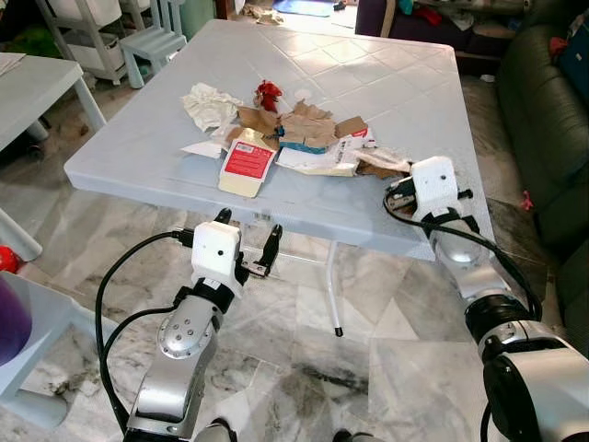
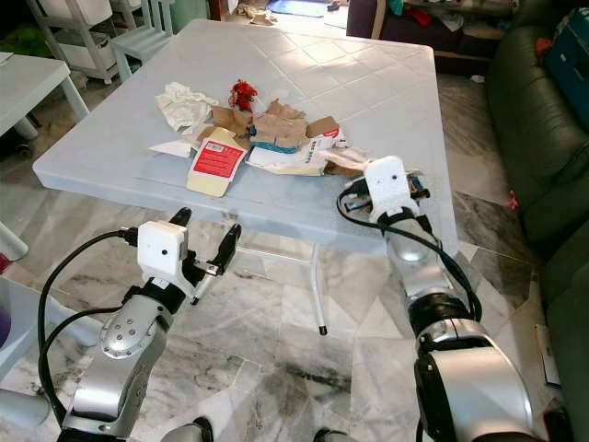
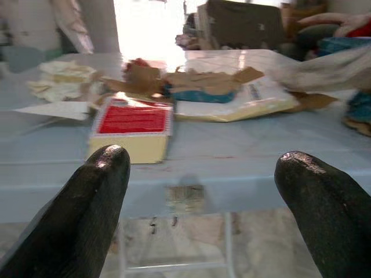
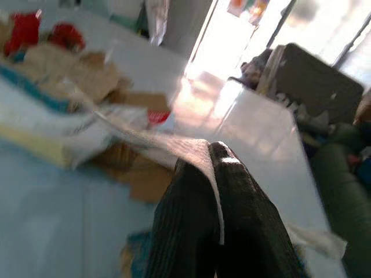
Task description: Picking trash to rubbish bin
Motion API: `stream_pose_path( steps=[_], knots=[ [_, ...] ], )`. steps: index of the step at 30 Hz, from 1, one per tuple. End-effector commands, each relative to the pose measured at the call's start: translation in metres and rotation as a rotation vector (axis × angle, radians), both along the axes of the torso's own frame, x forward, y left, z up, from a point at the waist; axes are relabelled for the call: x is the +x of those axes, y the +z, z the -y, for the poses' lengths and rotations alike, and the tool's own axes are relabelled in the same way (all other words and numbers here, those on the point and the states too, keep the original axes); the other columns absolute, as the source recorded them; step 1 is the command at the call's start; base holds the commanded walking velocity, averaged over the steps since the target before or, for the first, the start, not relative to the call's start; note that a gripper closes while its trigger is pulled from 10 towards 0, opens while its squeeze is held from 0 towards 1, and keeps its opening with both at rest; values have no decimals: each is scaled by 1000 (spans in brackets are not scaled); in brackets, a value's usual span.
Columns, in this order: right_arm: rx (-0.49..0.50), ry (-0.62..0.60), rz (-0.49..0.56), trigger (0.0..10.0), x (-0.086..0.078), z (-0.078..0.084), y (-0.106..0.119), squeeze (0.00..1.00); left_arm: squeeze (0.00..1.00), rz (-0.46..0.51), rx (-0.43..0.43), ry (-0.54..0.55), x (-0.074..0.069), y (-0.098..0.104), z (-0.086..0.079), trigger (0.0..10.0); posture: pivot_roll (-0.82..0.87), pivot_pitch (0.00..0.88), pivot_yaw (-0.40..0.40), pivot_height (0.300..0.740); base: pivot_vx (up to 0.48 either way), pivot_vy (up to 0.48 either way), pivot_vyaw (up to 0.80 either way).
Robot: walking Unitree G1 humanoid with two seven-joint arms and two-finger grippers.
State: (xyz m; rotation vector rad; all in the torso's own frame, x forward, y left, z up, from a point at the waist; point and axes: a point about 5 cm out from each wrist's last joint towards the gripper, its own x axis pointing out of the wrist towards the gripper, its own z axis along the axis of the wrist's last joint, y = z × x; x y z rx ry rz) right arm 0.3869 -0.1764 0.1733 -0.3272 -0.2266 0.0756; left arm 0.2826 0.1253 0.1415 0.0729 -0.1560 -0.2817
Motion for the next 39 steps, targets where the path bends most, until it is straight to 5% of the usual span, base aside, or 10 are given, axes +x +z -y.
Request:
stream_pose_path(
  steps=[1, 10, 17, 18, 19, 22, 23, 28, 29, 39],
  knots=[
    [50, -60, 79, 0, 3, 15, 22, 0, 0, 19, 11, 40, 3, 3, -4, 10000, 17, 137, -73, 740, 0, 0, 0],
    [76, -63, 195, 0, -7, 37, 49, 0, 0, 43, 6, 129, 16, 8, -12, 10000, -16, 108, -59, 740, 0, 0, 0],
    [90, -11, 231, 196, -25, 33, 53, 0, 0, 40, -21, 107, 23, 9, -8, 10000, -44, 94, -39, 740, 0, 0, 0],
    [92, 3, 231, 902, -31, 29, 53, 0, 0, 43, -24, 101, 24, 9, -7, 10000, -48, 92, -34, 740, 0, 0, 0],
    [84, 37, 228, 6039, -43, 21, 50, 0, 0, 55, -35, 88, 28, 12, -4, 10000, -55, 90, -26, 740, 0, 0, 0],
    [83, 55, 221, 6275, -52, 15, 47, 0, 0, 66, -39, 84, 33, 16, -3, 10000, -57, 89, -22, 740, 0, 0, 0],
    [94, 60, 215, 8118, -54, 13, 45, 0, 0, 71, -43, 85, 34, 18, -3, 10000, -58, 88, -17, 740, 0, 0, 0],
    [93, 75, 202, 9098, -61, 6, 46, 0, 0, 82, -53, 99, 40, 20, -5, 10000, -55, 88, -14, 740, 0, 0, 0],
    [97, 74, 194, 10000, -62, 5, 47, 0, 0, 83, -66, 110, 43, 22, -5, 10000, -57, 86, -13, 740, 315, 0, 0],
    [116, 77, 161, 10000, -64, 0, 50, 0, 0, 98, -89, 106, 46, 25, -2, 10000, -44, 82, -11, 740, 324, 0, 0]
  ],
)
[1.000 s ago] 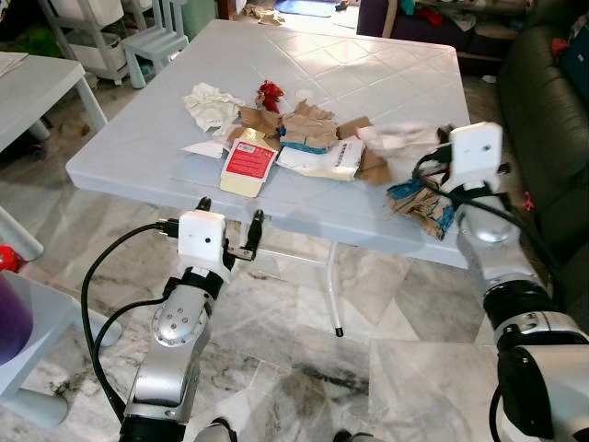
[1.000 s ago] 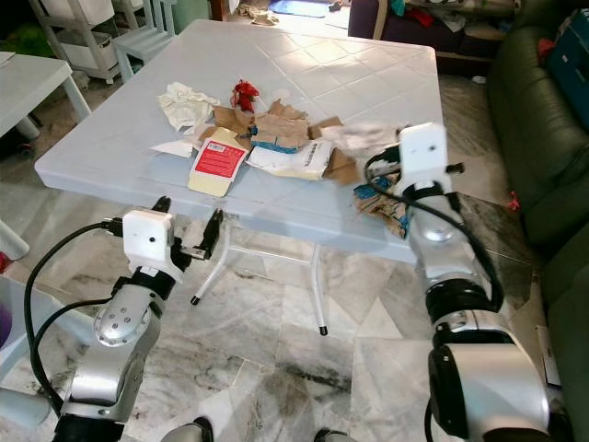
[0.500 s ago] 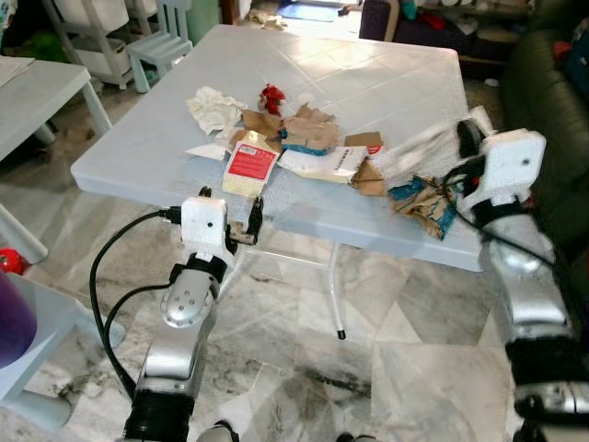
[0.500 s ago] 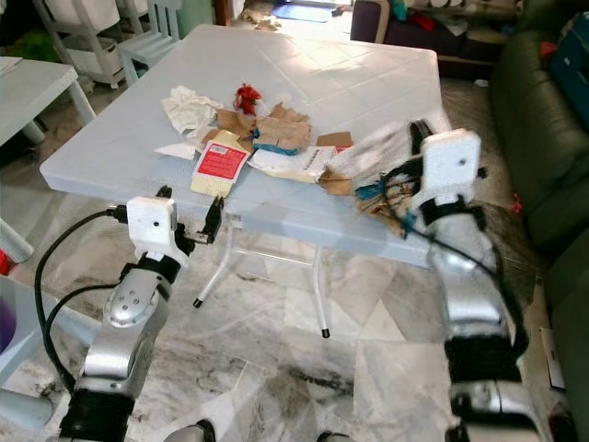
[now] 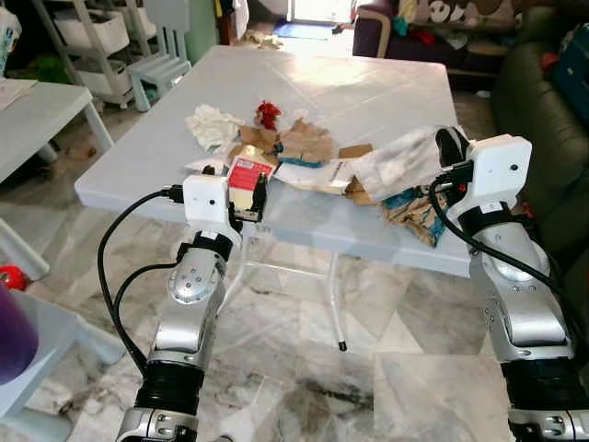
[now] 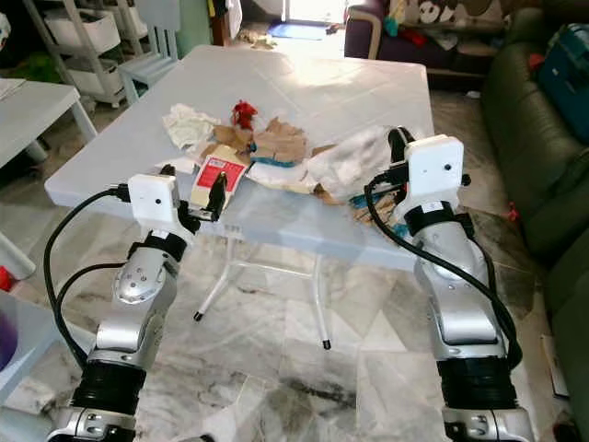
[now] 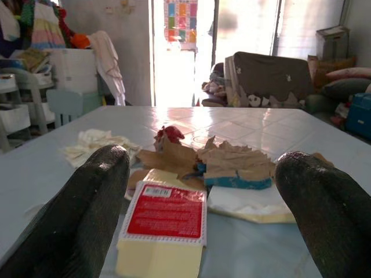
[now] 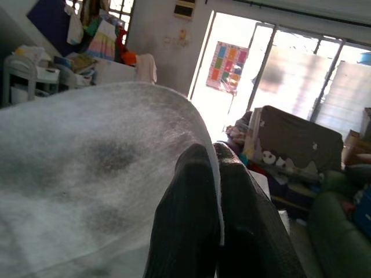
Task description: Picking trash to rubbish bin
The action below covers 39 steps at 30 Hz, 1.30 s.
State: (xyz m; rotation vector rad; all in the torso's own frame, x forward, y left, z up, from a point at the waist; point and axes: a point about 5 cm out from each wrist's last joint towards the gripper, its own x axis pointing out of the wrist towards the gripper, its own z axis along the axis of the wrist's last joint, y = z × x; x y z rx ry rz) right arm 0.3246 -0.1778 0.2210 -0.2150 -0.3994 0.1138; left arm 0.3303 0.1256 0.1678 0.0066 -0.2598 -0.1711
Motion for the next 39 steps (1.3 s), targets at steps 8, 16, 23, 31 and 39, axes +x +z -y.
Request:
stream_pose_path(
  steps=[8, 16, 23, 31, 39],
  knots=[
    [15, 9, -23, 10000, -2, -5, -1, 0, 0, -1, 3, 15, -2, -3, -6, 10000, -32, 83, -12, 740, 341, 0, 0],
    [15, 11, -27, 10000, 0, -6, 1, 0, 0, -4, 5, 15, -1, -4, -7, 10000, -29, 76, -14, 740, 347, 0, 0],
    [15, 15, -28, 10000, 1, -7, 1, 0, 0, -9, 18, 22, -2, -6, -9, 10000, -27, 73, -14, 740, 350, 0, 0],
    [17, 22, -29, 10000, 2, -9, 1, 0, 0, -8, 24, 23, -3, -6, -10, 10000, -24, 72, -13, 740, 480, 0, 0],
    [18, 29, -35, 10000, 1, -11, -1, 0, 0, -21, 6, 26, -4, -8, -11, 10000, -25, 76, -12, 740, 405, 0, 0]
  ],
)
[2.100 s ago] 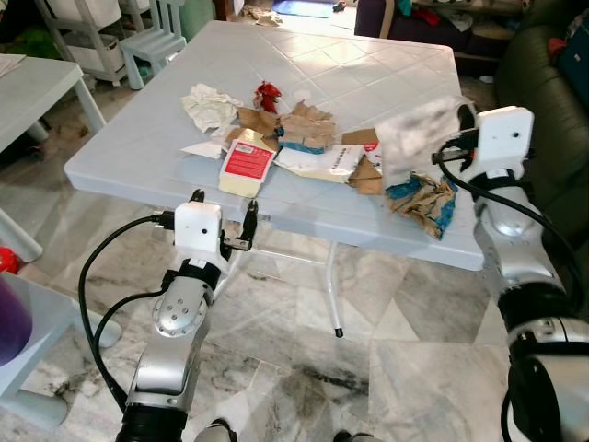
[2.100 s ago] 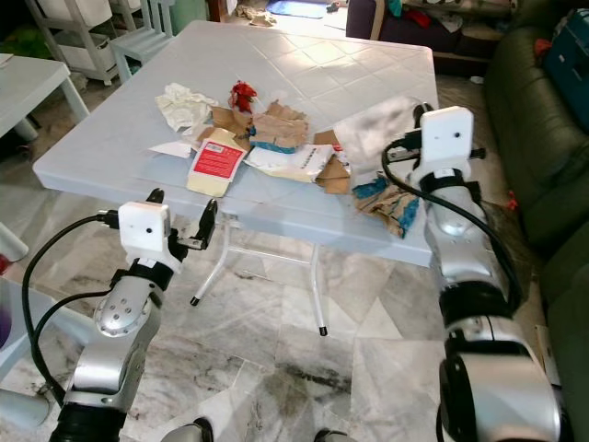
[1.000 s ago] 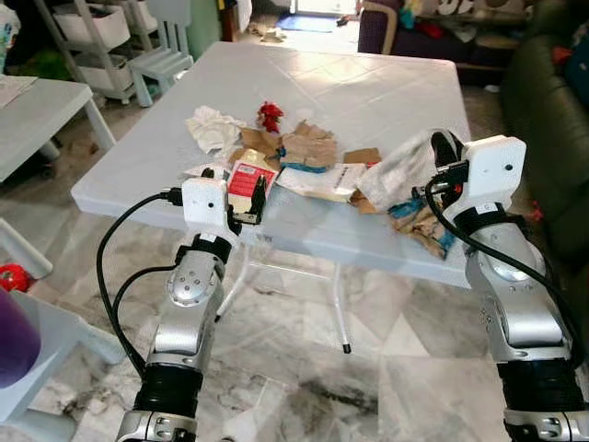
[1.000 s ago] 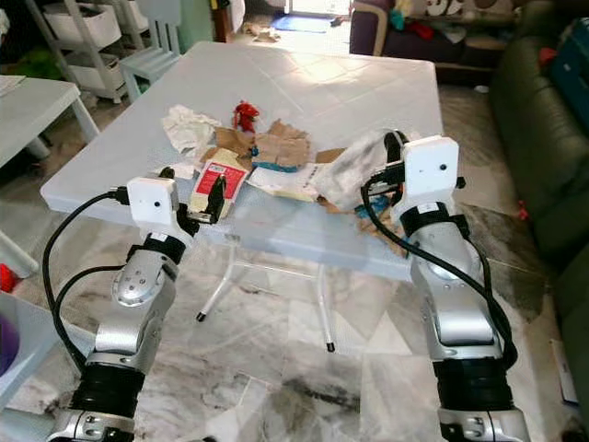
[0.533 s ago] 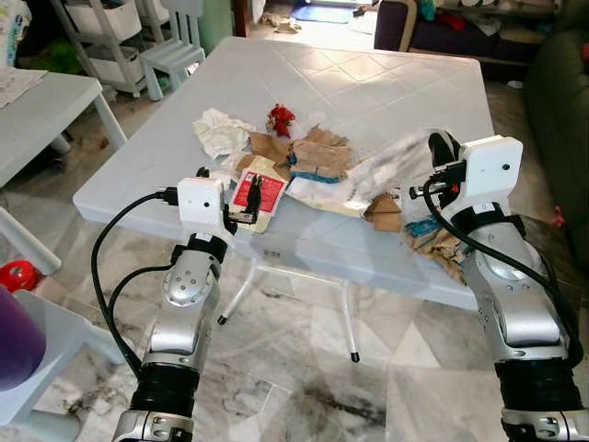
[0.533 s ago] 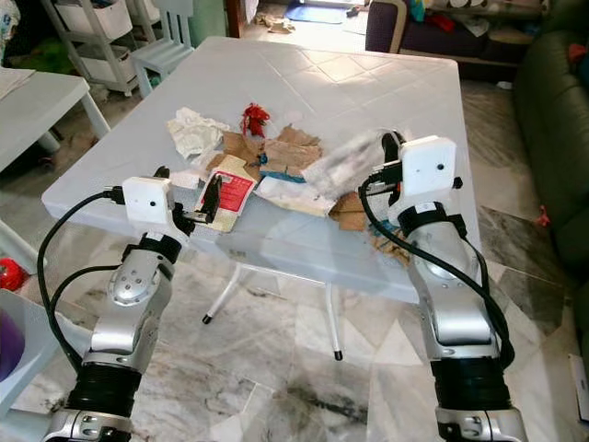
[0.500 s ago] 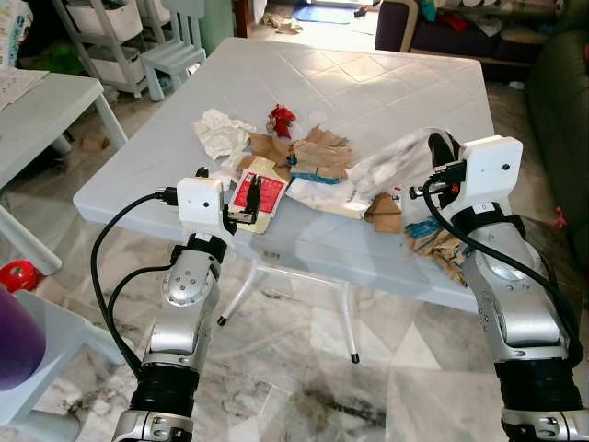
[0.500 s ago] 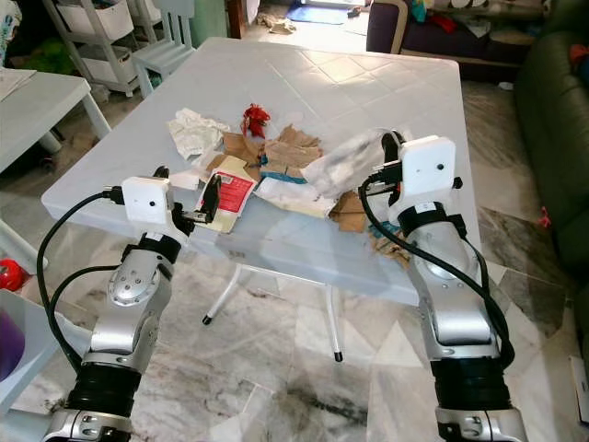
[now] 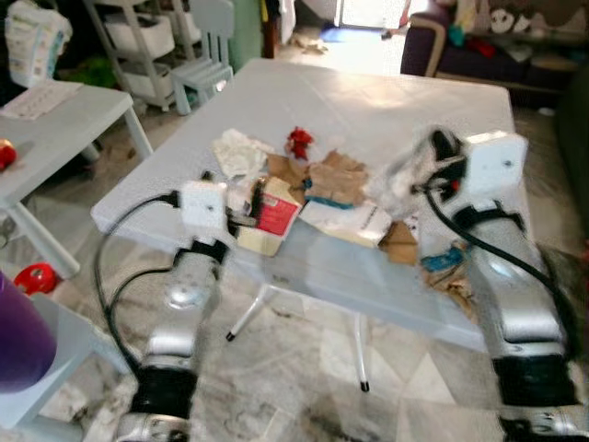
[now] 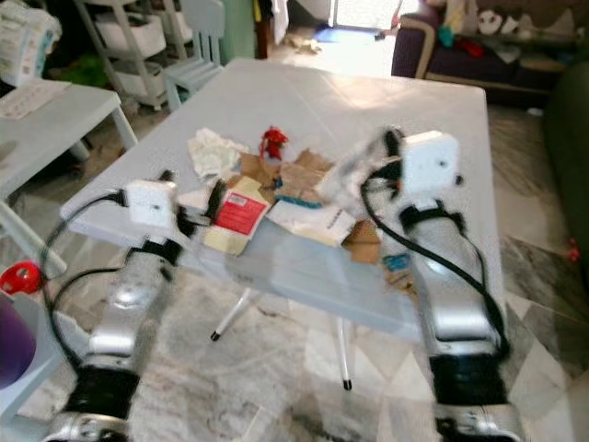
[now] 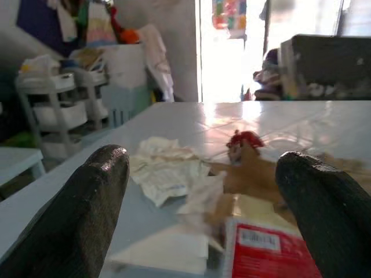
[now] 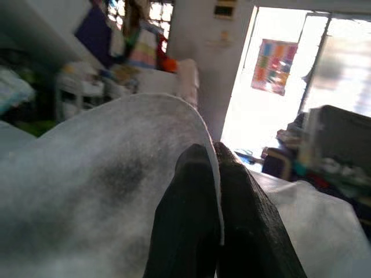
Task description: Picking trash to rubbish bin
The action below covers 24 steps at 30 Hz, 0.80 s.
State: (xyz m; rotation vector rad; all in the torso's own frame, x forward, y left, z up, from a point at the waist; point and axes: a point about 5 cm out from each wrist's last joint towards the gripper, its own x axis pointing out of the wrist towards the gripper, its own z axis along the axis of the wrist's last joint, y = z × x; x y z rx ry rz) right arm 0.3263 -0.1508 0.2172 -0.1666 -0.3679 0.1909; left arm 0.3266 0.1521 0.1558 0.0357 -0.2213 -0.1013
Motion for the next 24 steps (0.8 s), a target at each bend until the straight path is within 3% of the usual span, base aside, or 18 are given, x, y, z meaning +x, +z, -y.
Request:
stream_pose_path(
  steps=[1, 12, 17, 24],
  knots=[
    [-13, -51, 6, 10000, -1, 16, 3, 0, 0, 15, -22, -43, -1, 4, 15, 10000, -24, 78, -11, 740, 0, 0, 0],
    [-13, -37, -6, 10000, -2, 14, 2, 0, 0, -45, -7, -21, -7, -8, 11, 10000, -23, 83, -11, 740, 0, 0, 0],
    [-7, 64, -57, 10000, -9, 5, 10, 0, 0, -119, -33, 33, -9, -16, 4, 10000, -30, 94, -8, 740, 0, 0, 0],
    [-16, 142, -116, 10000, -17, 0, 8, 0, 0, -207, -70, 16, -8, -23, 6, 10000, -42, 102, -3, 740, 0, 0, 0]
  ],
)
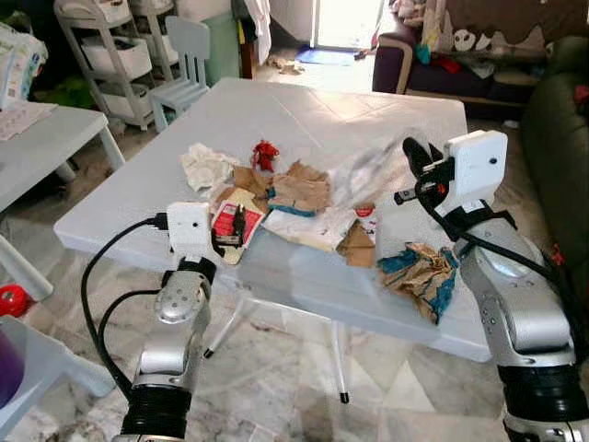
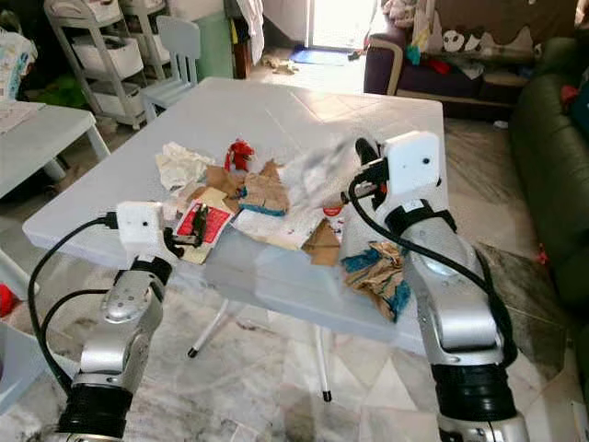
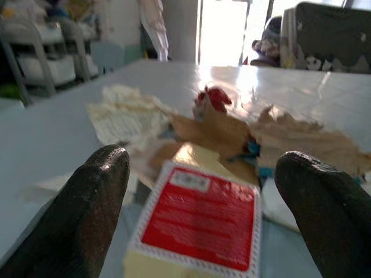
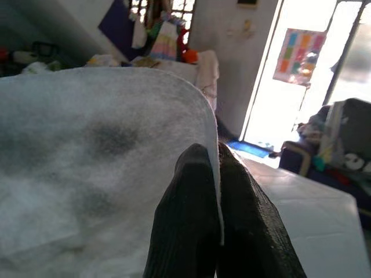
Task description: Picking trash to rubbish bin
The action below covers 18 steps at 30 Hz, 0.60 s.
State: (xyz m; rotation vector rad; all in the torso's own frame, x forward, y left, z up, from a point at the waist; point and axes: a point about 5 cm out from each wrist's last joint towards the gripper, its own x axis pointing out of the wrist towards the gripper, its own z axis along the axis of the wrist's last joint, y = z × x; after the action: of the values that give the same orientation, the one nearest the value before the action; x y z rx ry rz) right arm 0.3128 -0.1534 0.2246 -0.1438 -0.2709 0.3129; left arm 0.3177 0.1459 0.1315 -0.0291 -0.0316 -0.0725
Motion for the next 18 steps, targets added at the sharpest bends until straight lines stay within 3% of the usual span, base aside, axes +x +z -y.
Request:
stream_pose_path(
  steps=[1, 7, 13, 18],
  knots=[
    [-10, 33, -14, 10000, -4, -3, 0, 0, 0, -31, -21, -17, 2, 0, 1, 10000, -42, 102, -3, 740, 0, 0, 0],
    [-15, 50, -53, 10000, -9, -5, -4, 0, 0, -123, -79, 19, 9, -3, -5, 10000, -46, 106, 1, 740, 0, 0, 0],
    [-22, 56, -64, 10000, -10, -5, -5, 0, 0, -137, -94, 45, 13, 1, -13, 10000, -45, 108, 3, 740, 0, 0, 0],
    [-14, 65, -75, 10000, -11, -7, -5, 0, 0, -240, -186, 69, 23, -5, -21, 10000, -48, 111, 4, 740, 0, 0, 0]
  ],
)
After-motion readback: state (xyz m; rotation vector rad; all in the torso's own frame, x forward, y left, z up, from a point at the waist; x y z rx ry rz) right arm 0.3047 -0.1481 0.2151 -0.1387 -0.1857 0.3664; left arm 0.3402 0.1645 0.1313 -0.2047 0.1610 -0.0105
